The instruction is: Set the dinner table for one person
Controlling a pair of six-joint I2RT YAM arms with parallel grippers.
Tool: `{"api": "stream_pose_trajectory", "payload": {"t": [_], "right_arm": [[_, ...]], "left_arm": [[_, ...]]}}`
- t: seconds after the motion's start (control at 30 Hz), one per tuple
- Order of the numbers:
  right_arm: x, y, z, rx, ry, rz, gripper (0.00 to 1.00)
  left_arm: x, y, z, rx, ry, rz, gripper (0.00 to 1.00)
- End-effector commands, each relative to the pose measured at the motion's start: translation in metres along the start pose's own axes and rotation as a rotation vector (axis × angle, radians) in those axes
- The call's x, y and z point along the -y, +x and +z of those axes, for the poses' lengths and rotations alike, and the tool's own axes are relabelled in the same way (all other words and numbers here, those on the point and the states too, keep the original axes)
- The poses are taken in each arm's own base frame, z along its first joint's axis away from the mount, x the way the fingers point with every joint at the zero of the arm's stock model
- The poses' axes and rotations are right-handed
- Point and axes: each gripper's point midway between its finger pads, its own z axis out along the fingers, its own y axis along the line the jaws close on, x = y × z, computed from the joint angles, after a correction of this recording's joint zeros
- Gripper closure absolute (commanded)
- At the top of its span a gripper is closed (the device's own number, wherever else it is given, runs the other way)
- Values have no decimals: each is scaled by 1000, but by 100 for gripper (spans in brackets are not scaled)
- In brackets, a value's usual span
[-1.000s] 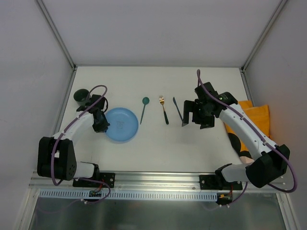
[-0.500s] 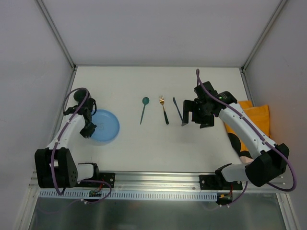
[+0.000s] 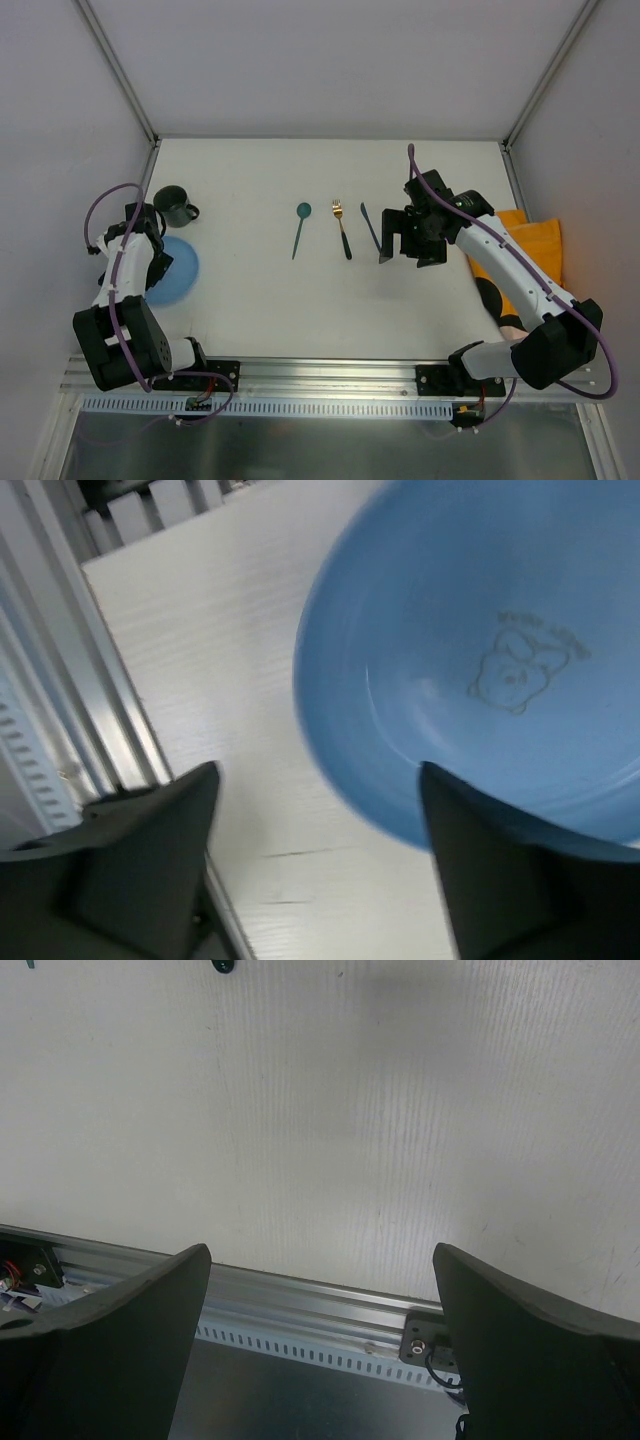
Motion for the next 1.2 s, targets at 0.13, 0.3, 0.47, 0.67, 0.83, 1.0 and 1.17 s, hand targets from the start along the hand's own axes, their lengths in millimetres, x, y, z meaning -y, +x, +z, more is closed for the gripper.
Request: {"api": "stream_pose_trajectory", "payload": {"t": [0.13, 0.3, 0.47, 0.67, 0.83, 1.0, 1.17], "right_arm": [[-2, -1, -5, 22, -17, -29, 1], [-4, 1, 1, 6, -26, -27, 1], [-8, -1, 3, -1, -39, -27, 0], [-7, -11, -3, 40, -25, -33, 1], [-3, -11, -5, 57, -10, -17, 1], [1, -10, -11, 89, -2, -10, 8], [5, -10, -21, 121, -1, 1, 1]], "left_arm": [[-8, -23, -11, 56, -24, -15, 1], [6, -46, -48, 103, 116, -1, 1], [65, -40, -108, 77, 365, 80, 2], [177, 37, -220, -17, 891, 312, 16], [246, 142, -264, -197, 1101, 678, 41], [296, 218, -310, -297, 1256, 890, 98], [332, 285, -325, -440, 1302, 973, 100]]}}
